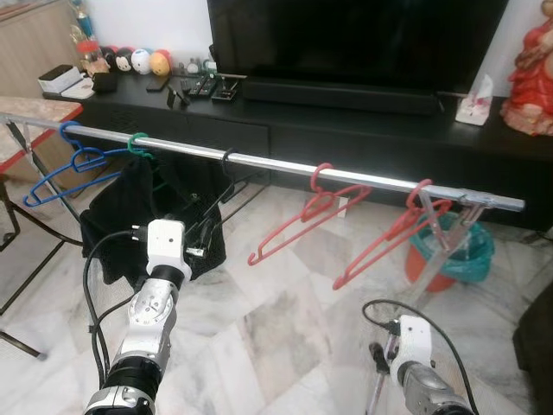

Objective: Hang hanger

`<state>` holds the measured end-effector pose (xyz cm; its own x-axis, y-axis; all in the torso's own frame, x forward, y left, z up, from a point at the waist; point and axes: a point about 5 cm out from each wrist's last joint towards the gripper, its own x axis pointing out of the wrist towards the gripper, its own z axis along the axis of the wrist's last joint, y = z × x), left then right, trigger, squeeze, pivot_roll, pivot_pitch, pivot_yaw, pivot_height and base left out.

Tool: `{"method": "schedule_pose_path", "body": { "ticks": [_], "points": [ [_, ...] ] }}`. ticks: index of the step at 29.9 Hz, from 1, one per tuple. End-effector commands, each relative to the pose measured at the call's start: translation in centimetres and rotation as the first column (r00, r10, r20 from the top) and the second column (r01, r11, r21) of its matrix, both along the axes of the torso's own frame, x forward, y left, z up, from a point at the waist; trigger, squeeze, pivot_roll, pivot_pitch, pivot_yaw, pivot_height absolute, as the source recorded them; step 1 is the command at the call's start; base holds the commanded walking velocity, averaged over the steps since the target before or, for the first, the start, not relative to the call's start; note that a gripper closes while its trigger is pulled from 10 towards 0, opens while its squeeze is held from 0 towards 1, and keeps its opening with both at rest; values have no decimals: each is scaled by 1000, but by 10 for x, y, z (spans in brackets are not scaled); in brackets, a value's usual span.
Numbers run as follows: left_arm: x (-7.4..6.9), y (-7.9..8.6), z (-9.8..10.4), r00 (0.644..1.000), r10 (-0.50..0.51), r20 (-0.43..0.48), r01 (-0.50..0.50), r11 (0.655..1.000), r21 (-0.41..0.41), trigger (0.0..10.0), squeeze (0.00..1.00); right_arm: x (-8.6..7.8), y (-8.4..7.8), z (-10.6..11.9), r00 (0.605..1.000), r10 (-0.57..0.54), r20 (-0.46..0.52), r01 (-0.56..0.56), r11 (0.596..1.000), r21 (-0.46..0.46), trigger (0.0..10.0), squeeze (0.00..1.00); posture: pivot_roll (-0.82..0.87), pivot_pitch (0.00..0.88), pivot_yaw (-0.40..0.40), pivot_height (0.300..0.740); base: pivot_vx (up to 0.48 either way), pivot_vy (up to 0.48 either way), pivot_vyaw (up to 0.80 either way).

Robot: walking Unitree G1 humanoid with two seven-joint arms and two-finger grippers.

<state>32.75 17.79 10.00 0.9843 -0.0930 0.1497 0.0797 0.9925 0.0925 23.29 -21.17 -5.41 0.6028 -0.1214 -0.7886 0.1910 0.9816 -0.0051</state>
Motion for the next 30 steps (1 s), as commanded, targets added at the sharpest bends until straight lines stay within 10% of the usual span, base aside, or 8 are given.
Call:
{"method": "schedule_pose_path", "body": {
  "ticks": [1, 30],
  "points": [
    [0, 0, 1, 1000, -8, -2, 8, 1000, 3, 10000, 0, 0, -1, 0, 1000, -7, -11, 7, 1000, -2, 10000, 0, -81, 0, 56, 740, 251, 0, 0],
    [-44, 11, 8, 996, -93, 16, 93, 995, 30, 10000, 0, -19, -8, -10, 993, 89, -72, -89, 996, -2, 10000, 0, -12, 0, -5, 740, 129, 0, 0]
  ]
}}
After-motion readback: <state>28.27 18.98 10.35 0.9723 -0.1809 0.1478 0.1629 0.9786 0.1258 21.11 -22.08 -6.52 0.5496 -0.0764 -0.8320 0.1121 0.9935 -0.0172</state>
